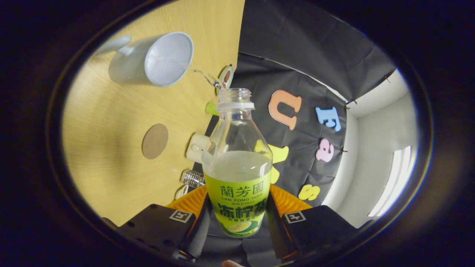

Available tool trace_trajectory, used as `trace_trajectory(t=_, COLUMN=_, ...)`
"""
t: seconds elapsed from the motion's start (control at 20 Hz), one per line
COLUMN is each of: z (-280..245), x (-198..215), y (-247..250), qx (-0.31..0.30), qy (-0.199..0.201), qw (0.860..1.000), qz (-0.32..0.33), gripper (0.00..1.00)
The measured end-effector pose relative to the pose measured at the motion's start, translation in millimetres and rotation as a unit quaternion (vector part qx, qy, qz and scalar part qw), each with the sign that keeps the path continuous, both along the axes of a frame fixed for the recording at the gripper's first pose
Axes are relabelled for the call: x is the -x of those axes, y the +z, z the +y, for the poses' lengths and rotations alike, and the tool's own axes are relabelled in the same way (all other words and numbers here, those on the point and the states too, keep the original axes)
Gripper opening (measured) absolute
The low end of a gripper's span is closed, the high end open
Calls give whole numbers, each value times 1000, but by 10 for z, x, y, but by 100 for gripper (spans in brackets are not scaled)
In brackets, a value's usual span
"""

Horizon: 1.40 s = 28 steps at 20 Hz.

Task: Take the bottle from table, then pour the juice into the cup, finally place the bottle on the coaster

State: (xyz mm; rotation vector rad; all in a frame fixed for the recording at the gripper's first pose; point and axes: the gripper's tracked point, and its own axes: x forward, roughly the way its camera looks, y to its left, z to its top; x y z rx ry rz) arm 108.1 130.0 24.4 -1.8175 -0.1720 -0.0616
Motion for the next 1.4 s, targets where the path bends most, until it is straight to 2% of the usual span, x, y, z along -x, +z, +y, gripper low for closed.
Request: trace_trajectory(t=1.4, z=88, x=40, y=204, qx=79, qy=16, qw=996, qz=-41, gripper=75)
